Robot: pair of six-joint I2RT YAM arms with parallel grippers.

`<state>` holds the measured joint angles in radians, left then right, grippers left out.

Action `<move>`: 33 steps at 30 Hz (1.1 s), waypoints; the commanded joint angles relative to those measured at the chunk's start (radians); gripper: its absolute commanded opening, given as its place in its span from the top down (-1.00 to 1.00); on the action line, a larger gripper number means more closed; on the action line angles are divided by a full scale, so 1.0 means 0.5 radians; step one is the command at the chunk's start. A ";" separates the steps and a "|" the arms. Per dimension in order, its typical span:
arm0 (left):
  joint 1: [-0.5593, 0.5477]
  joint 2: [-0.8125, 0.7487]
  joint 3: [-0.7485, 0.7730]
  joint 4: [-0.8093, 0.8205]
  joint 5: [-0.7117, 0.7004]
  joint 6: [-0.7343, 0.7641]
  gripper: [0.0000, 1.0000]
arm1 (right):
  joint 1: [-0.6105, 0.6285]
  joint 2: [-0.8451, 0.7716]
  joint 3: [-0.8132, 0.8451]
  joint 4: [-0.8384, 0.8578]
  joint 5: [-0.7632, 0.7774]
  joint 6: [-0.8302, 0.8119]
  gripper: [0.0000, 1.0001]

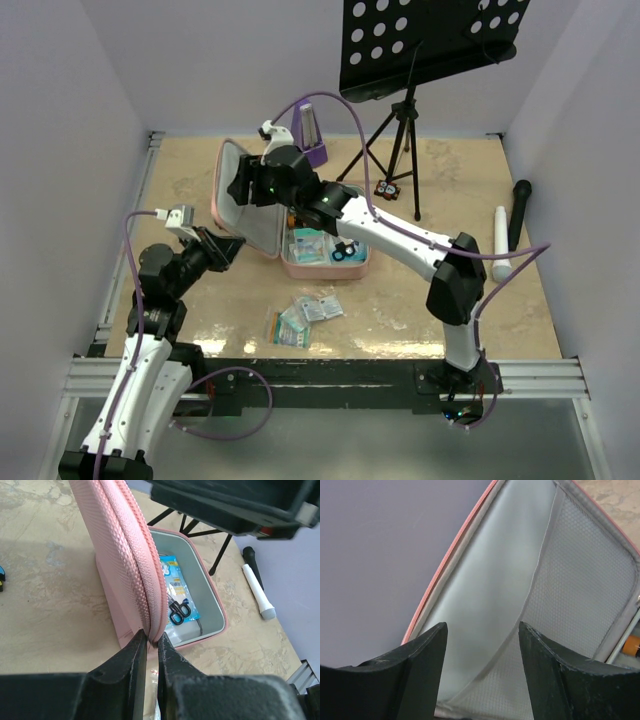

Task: Organize the medicine kit
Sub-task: Adjust the medicine box at the center of the board.

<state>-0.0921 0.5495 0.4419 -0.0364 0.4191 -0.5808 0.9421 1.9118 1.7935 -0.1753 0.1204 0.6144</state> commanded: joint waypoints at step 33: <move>-0.006 0.042 0.573 -0.510 -0.599 0.097 -0.88 | -0.003 0.110 0.076 -0.189 0.097 -0.084 0.97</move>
<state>-0.0933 0.5629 0.6430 -0.2310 0.2489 -0.5369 0.9485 2.0296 1.8442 -0.2695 0.1406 0.6014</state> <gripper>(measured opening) 0.925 0.026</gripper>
